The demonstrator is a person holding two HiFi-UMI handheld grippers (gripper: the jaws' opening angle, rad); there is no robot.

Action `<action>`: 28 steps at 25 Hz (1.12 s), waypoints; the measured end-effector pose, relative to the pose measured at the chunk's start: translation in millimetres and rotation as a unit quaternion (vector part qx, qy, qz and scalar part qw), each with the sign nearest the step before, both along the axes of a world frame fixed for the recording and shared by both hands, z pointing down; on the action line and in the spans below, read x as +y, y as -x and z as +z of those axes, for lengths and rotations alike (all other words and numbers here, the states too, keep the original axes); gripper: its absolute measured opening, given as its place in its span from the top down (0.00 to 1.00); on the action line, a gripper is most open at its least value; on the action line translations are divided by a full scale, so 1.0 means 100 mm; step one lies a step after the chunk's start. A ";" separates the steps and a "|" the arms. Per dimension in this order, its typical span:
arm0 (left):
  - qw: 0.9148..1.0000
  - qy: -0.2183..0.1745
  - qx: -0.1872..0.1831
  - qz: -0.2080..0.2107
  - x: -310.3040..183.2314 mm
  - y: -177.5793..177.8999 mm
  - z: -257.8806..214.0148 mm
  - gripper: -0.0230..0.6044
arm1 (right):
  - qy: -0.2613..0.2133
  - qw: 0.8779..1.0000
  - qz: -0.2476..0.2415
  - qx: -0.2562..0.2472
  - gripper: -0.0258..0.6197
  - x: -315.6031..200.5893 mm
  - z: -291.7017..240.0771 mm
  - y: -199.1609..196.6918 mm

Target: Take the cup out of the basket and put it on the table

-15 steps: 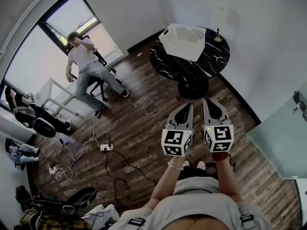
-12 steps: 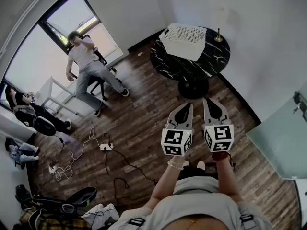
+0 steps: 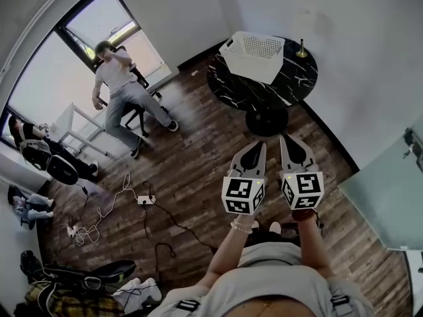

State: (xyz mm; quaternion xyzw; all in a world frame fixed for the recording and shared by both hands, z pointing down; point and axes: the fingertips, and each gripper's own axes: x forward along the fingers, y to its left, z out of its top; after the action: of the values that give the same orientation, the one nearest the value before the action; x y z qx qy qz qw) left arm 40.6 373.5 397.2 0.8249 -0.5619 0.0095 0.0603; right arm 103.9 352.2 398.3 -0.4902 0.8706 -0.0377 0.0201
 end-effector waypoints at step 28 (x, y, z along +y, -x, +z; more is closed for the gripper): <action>1.000 0.007 0.010 0.005 -0.32 -0.25 0.10 0.95 | -0.003 1.000 -0.016 0.001 0.94 -0.24 0.05 -0.18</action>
State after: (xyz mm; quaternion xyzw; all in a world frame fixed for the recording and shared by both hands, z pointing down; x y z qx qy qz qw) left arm 65.7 341.5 407.2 0.8271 -0.5574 0.0053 0.0722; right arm 122.3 328.5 403.5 -0.4761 0.8785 -0.0348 0.0199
